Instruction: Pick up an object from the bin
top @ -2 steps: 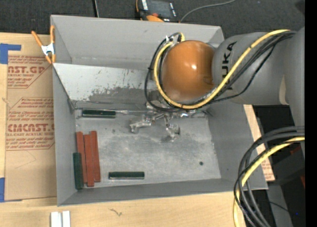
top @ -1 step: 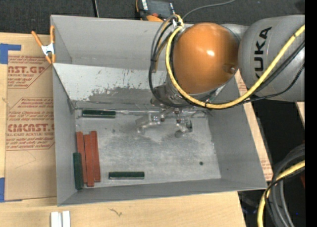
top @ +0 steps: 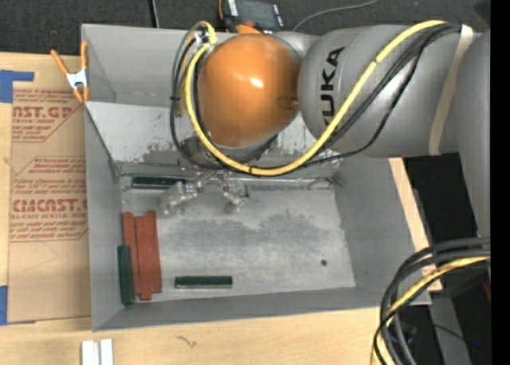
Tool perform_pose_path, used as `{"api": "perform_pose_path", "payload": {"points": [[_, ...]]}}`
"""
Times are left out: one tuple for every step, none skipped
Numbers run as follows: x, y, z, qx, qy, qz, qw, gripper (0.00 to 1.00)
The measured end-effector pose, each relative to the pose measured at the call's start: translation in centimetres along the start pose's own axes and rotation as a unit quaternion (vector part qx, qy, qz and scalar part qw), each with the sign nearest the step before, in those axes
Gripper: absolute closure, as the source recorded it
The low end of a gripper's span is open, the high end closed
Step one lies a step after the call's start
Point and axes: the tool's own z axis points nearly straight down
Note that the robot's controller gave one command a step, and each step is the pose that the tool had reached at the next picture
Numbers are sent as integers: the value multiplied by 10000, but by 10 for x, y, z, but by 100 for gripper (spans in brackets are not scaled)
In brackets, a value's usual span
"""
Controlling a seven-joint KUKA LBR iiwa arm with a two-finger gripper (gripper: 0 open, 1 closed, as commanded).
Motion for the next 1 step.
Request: {"api": "perform_pose_path", "payload": {"points": [[-68, 31, -34, 17, -9, 54, 10000, 0]]}}
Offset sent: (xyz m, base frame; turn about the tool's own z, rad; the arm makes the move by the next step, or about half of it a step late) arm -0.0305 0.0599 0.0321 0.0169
